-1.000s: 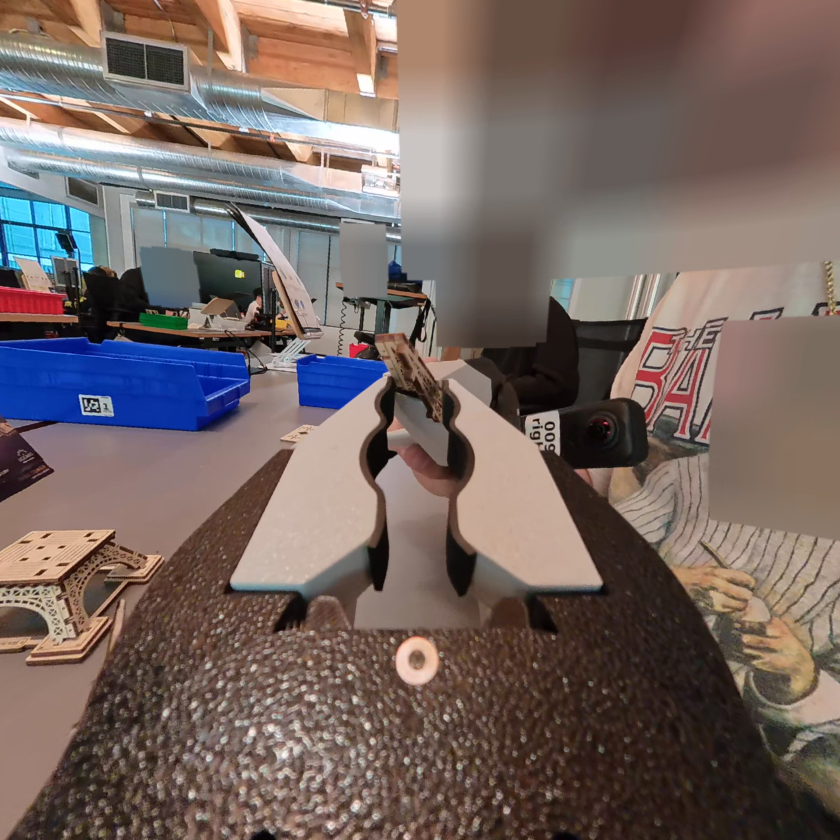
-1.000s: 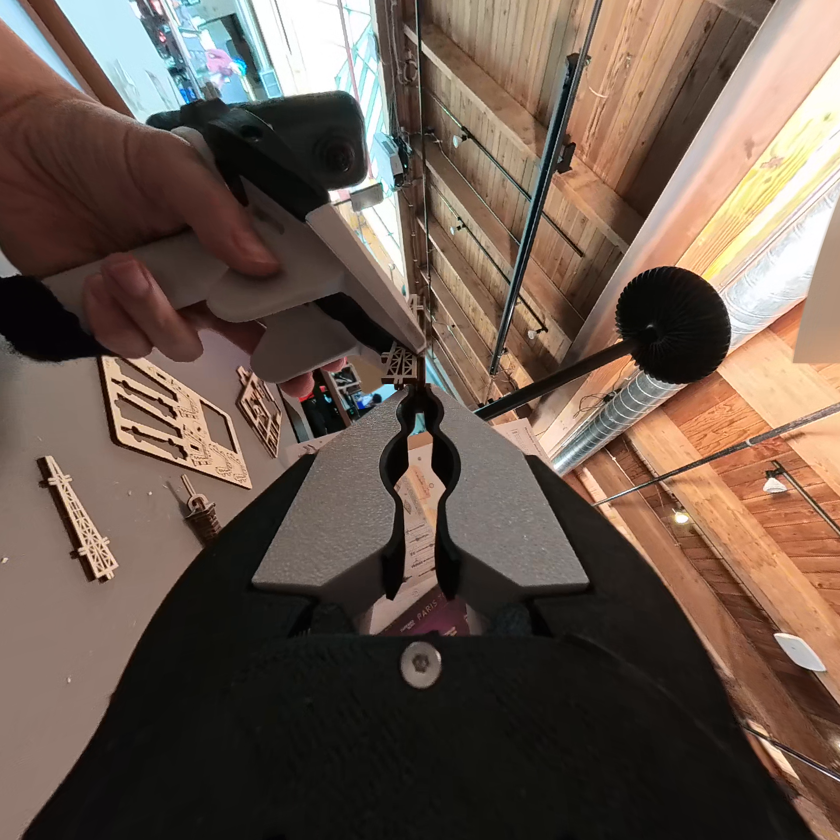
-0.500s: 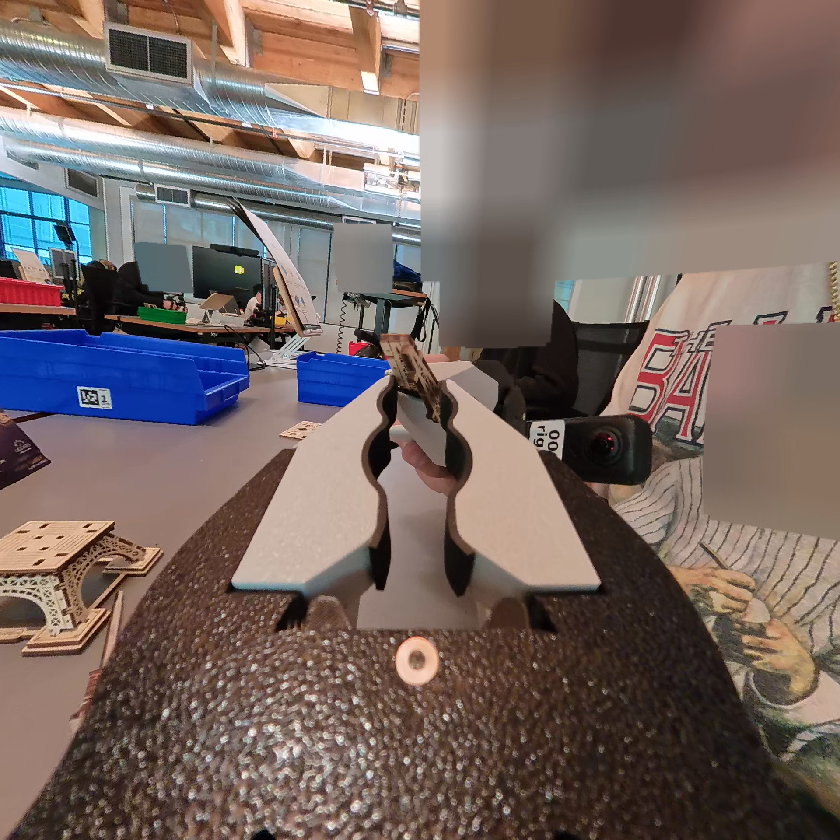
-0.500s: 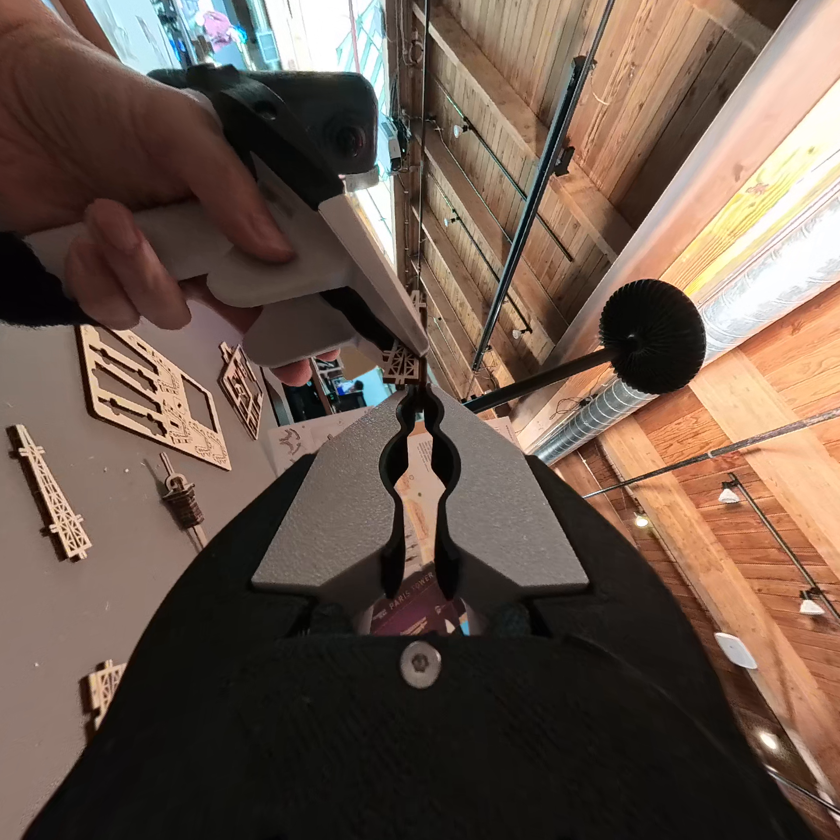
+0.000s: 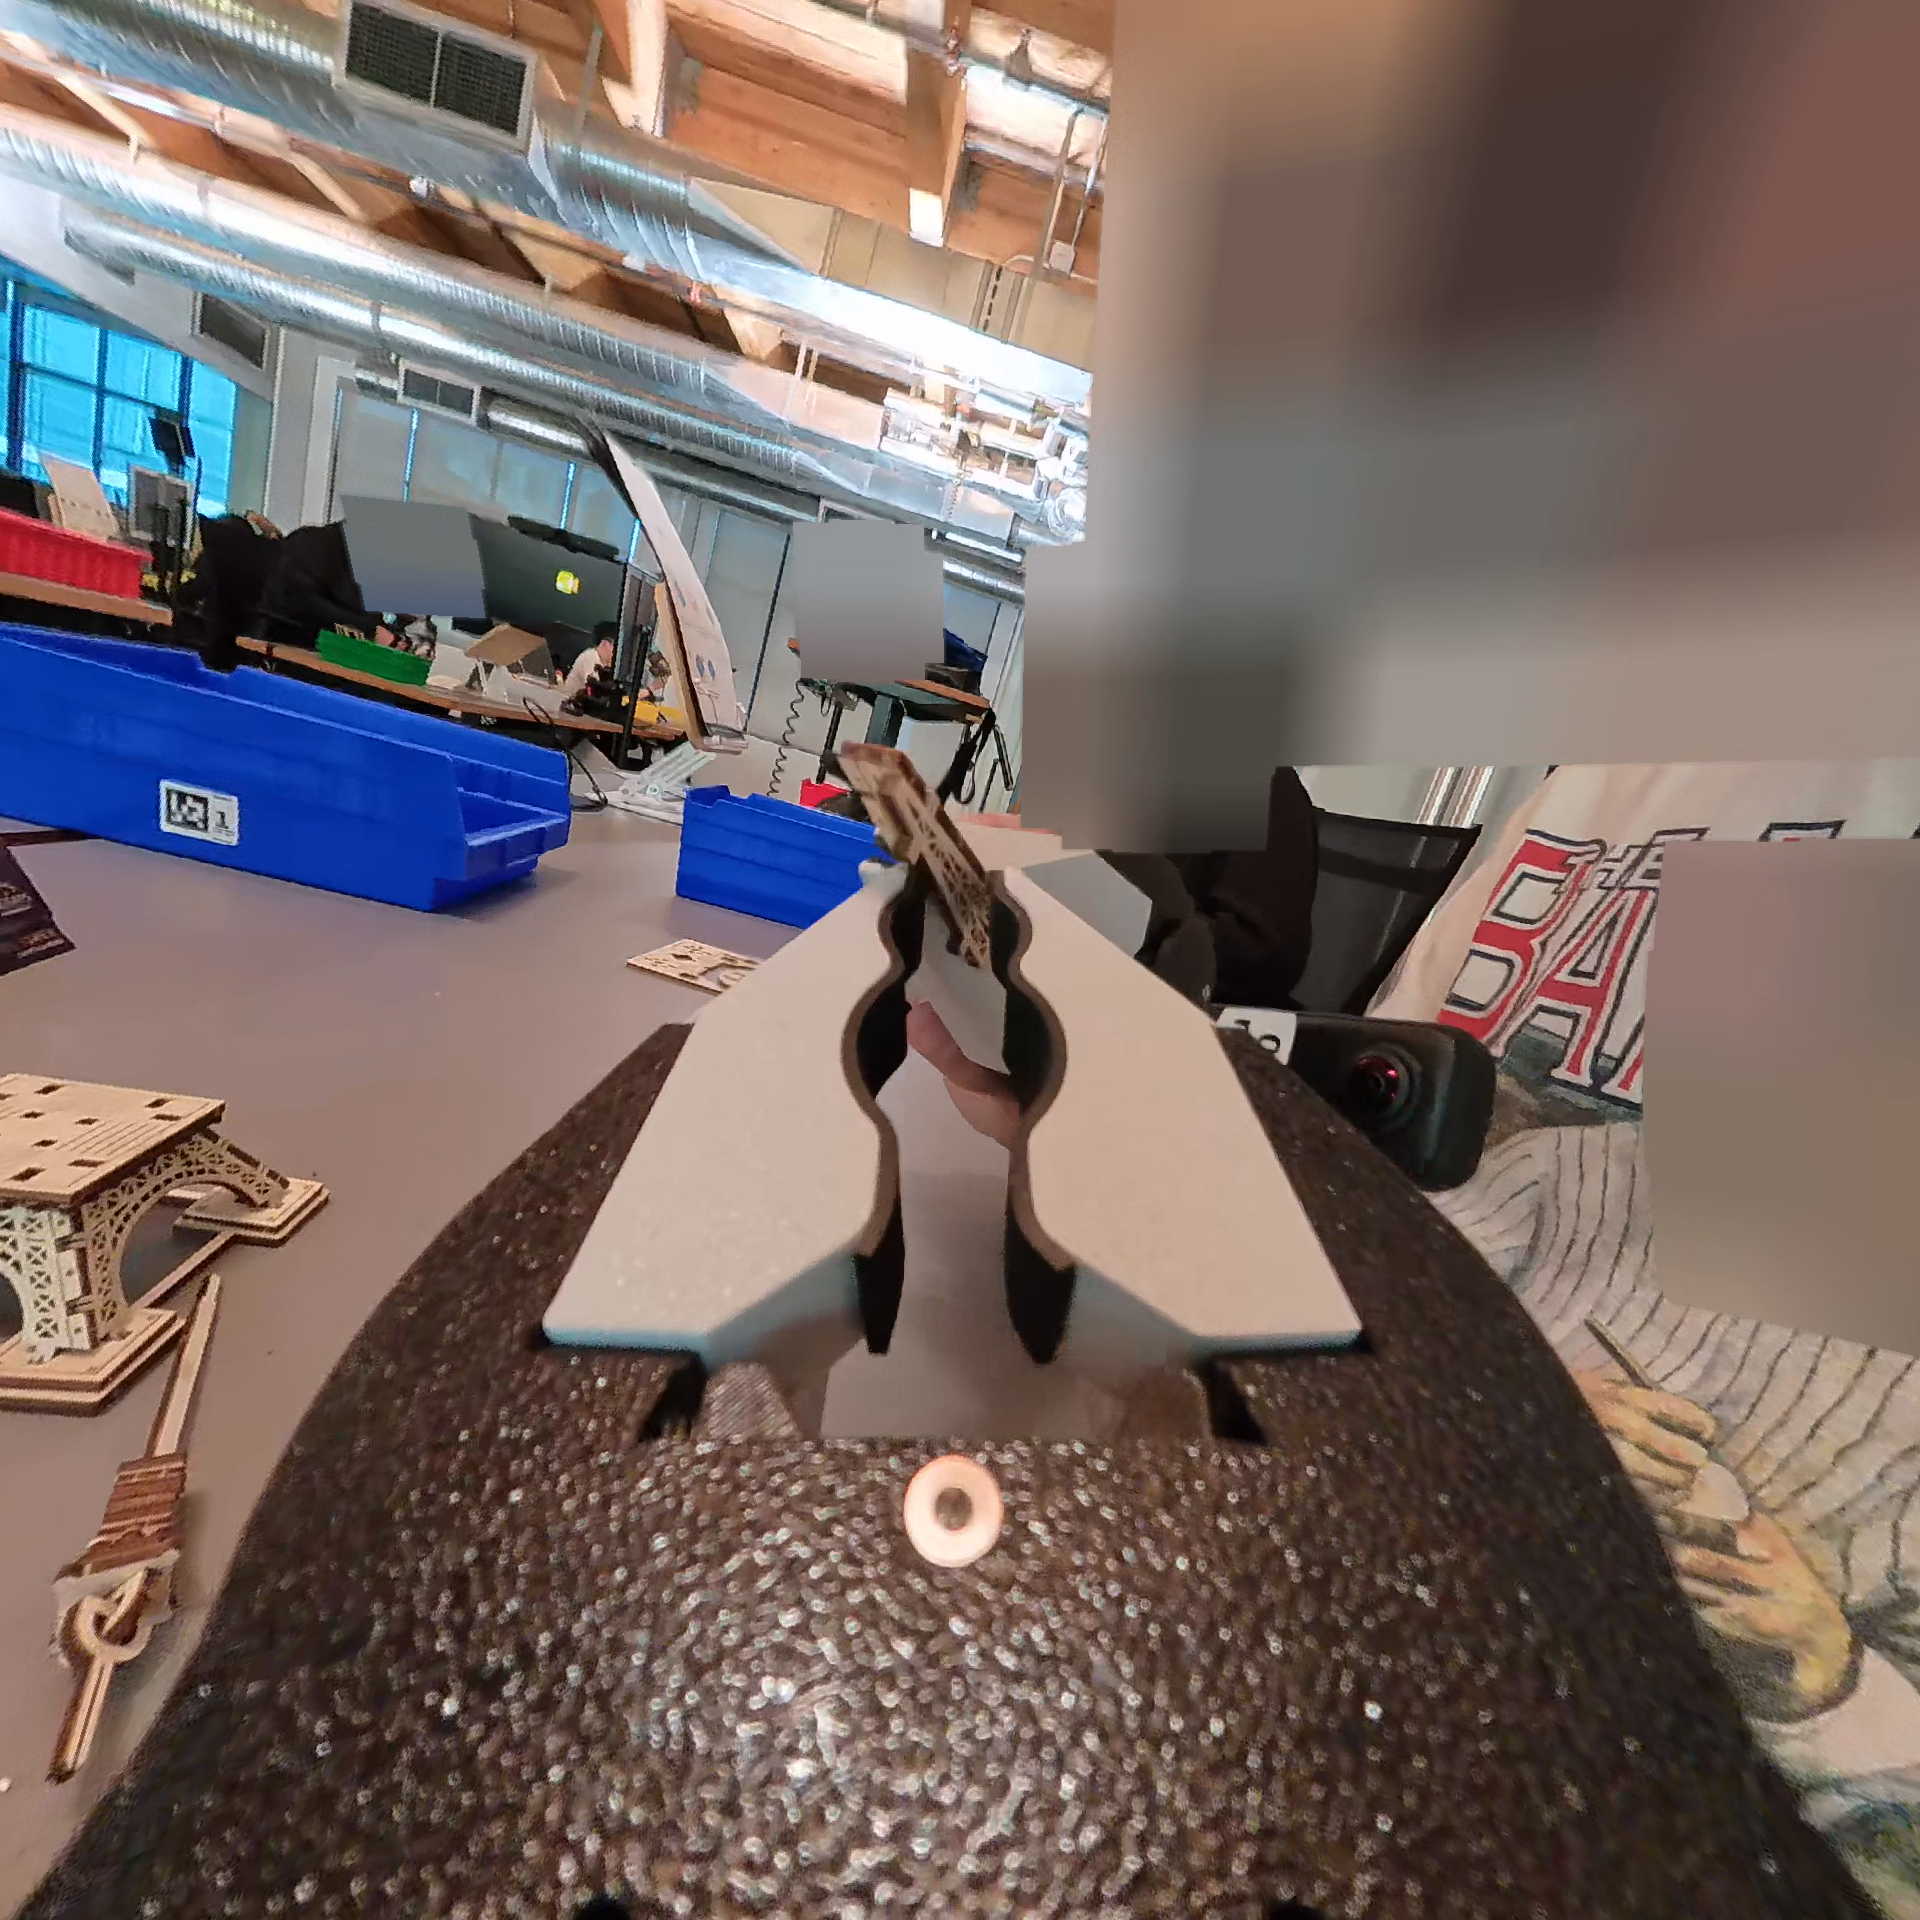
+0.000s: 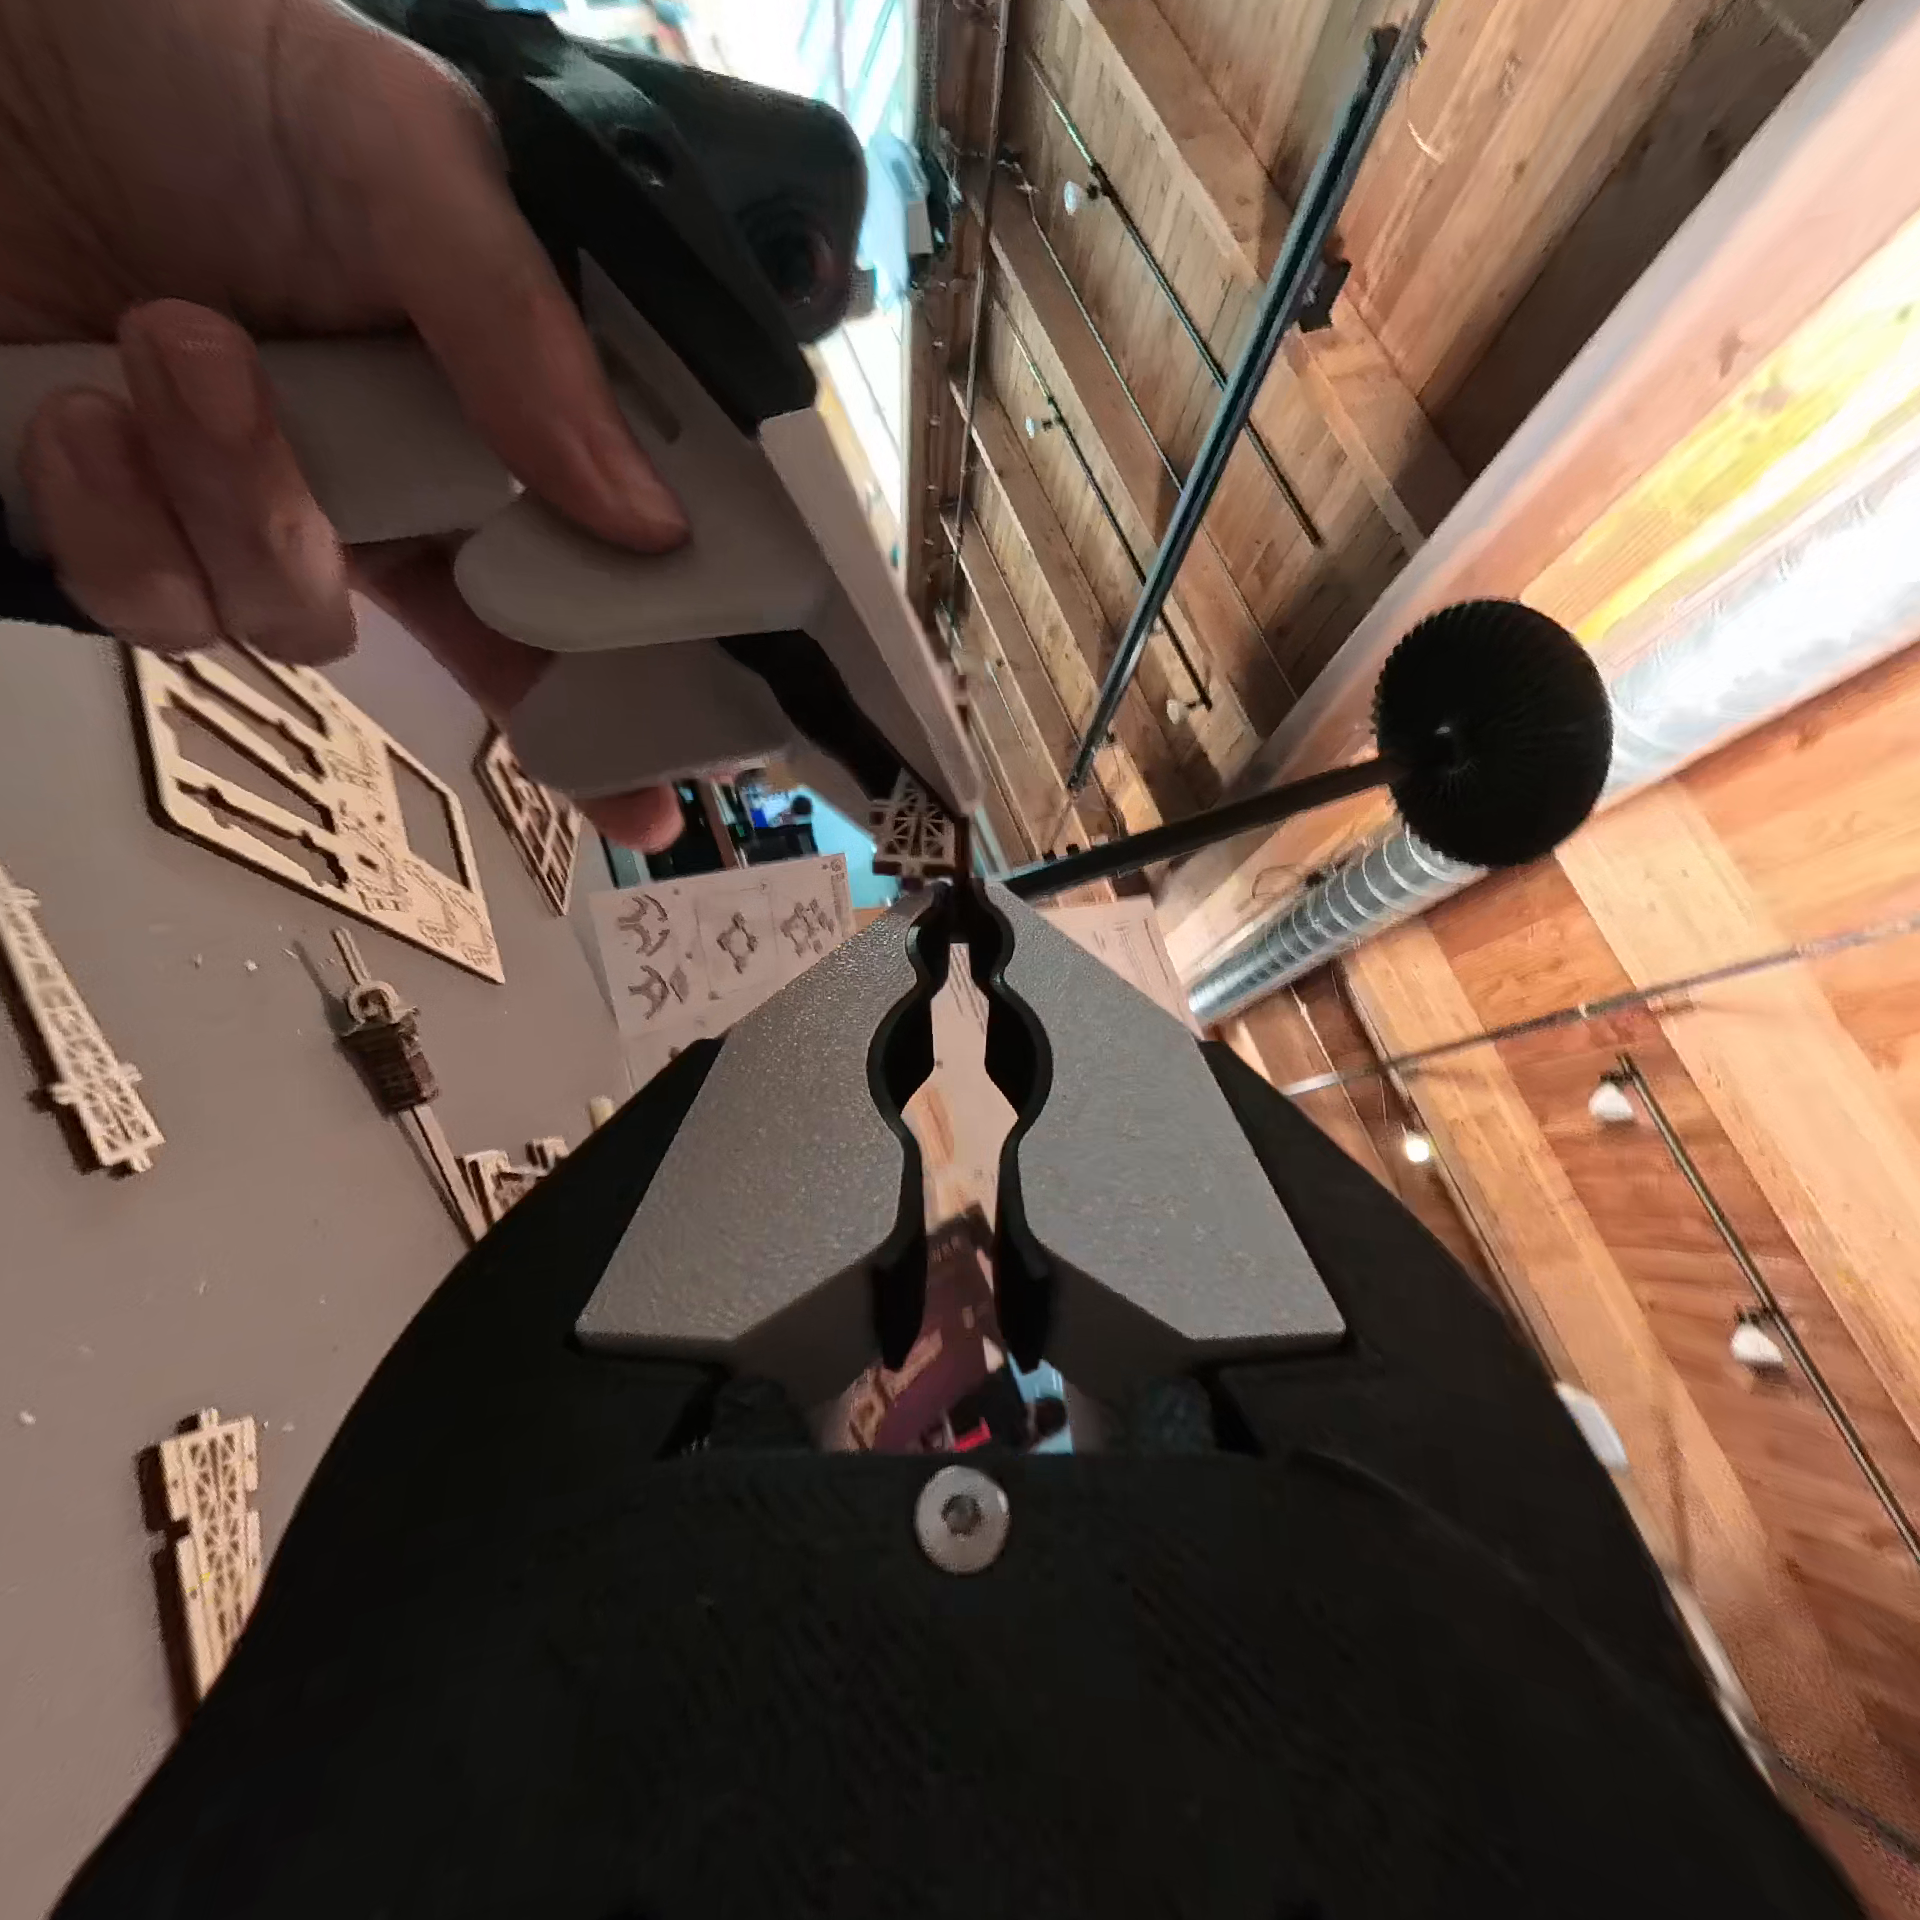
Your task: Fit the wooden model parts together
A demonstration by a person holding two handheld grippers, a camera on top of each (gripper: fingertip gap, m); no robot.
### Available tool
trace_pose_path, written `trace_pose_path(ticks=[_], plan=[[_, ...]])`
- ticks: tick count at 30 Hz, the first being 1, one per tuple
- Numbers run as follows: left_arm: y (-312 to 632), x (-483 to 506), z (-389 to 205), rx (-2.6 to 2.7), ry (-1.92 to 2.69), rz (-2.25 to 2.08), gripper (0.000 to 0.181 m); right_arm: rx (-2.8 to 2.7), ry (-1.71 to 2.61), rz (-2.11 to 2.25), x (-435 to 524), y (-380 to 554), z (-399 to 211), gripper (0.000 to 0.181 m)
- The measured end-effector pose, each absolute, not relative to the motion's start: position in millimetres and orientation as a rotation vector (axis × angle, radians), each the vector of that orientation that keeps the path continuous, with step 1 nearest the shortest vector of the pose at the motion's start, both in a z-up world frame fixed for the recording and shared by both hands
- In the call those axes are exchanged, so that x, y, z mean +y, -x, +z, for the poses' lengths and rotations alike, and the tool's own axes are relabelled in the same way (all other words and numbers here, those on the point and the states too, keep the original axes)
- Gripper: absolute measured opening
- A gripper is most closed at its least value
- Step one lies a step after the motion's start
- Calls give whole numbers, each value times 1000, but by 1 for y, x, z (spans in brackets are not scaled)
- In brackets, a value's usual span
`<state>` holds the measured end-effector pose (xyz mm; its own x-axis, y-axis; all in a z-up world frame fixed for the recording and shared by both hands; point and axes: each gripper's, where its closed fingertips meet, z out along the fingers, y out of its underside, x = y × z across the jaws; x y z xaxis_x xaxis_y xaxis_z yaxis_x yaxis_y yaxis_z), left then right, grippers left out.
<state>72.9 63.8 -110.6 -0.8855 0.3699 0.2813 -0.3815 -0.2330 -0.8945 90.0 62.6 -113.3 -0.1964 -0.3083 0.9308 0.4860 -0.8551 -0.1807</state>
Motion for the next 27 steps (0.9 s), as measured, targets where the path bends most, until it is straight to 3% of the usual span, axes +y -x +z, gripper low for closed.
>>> trace_pose_path(ticks=[1, 2, 8, 11, 16, 27], plan=[[-76, 62, -111, -1570, -39, 2165, 16, -213, 1571, -2113, 60, -91, -112, 0], [-78, 62, -111, -1583, -60, 2179, 28, -243, 1558, -2161, 58, -90, -109, 0], [-89, 77, -121, -1902, -56, 2063, 63, -322, 1622, -2274, 35, -99, -112, 0], [-104, 94, -110, -2114, -82, 1914, 52, -452, 1649, -2182, 38, -94, -120, 0], [-84, 92, -118, -2248, 70, 1271, 29, -646, 1702, -1865, 69, -79, -138, 0], [-55, 86, -149, -1961, 145, 597, 16, -908, 1704, -1798, 79, -65, -148, 0]])
